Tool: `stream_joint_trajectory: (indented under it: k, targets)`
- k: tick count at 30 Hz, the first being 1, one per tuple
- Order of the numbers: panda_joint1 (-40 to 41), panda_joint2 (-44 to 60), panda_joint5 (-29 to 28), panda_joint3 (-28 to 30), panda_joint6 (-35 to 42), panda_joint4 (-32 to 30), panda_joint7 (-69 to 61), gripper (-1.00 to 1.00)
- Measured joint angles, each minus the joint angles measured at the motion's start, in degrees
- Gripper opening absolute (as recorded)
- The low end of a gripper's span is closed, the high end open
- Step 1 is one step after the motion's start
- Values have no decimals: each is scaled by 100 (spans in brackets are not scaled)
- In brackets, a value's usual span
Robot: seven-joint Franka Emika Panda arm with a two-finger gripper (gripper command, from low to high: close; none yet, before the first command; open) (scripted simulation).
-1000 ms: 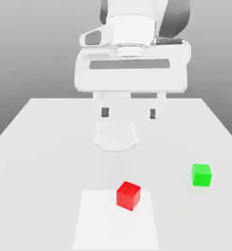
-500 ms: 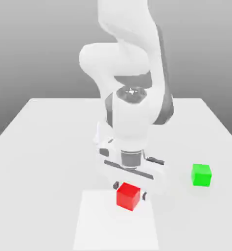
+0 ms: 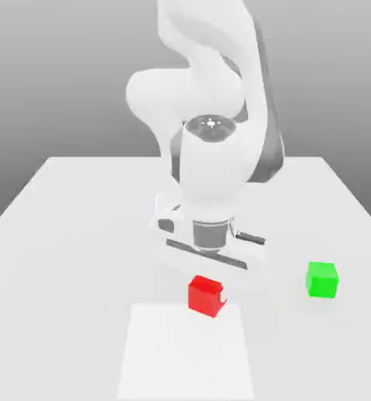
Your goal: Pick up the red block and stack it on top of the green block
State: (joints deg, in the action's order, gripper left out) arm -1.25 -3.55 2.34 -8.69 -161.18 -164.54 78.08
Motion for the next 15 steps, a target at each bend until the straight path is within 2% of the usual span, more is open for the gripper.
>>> stream_joint_trajectory:
  k: [11, 15]
  targets:
    - [-2206, -654, 672, -1477, 788, 183, -1121, -100]
    - [-2265, -352, 289, -1675, 565, 232, -915, -100]
